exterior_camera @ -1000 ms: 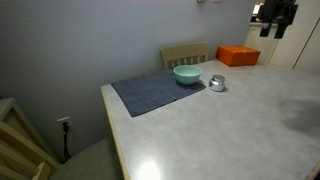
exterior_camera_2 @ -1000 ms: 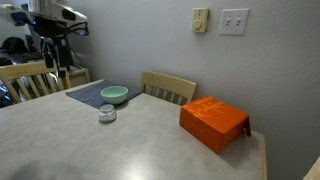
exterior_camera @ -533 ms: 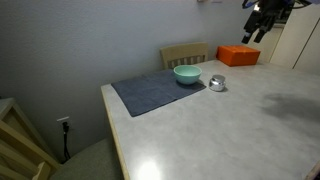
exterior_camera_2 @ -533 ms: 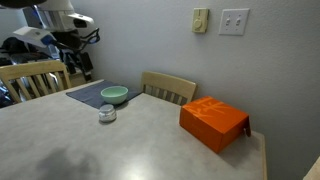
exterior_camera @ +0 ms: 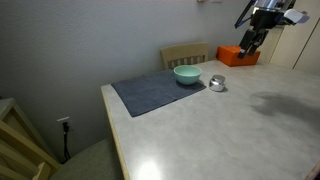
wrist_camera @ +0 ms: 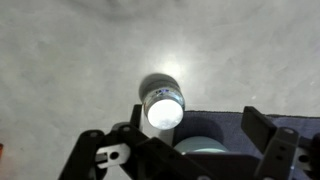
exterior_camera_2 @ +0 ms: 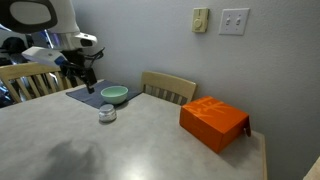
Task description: Remove the lid from the silver object
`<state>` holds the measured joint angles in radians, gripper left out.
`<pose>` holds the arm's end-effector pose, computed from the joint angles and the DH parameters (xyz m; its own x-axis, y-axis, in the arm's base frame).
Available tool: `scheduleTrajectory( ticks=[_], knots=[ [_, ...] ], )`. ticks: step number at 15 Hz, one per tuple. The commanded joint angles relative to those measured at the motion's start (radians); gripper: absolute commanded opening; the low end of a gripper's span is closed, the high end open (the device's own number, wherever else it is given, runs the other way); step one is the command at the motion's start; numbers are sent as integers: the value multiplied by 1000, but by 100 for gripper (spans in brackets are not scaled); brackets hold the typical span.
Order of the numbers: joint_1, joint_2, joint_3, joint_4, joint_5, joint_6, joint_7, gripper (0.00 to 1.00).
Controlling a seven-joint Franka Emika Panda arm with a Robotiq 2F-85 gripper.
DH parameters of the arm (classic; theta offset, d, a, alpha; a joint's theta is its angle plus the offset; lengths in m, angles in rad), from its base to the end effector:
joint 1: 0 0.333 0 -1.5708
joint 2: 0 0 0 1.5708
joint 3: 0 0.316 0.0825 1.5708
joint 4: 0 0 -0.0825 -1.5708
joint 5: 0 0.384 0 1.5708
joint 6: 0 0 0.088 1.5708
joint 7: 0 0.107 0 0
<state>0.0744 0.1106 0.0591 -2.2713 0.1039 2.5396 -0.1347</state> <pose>0.5402 0.0712 0.3246 0.9705 0.1782 0.1627 0.1895 -0.9803 -0.0566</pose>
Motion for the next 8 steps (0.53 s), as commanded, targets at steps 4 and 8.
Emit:
scheduleTrajectory(
  ticks=[4, 8],
  knots=[
    [-4, 50, 7, 15, -42, 178, 12, 100],
    [0, 124, 0, 90, -93, 119, 50, 100]
  ],
)
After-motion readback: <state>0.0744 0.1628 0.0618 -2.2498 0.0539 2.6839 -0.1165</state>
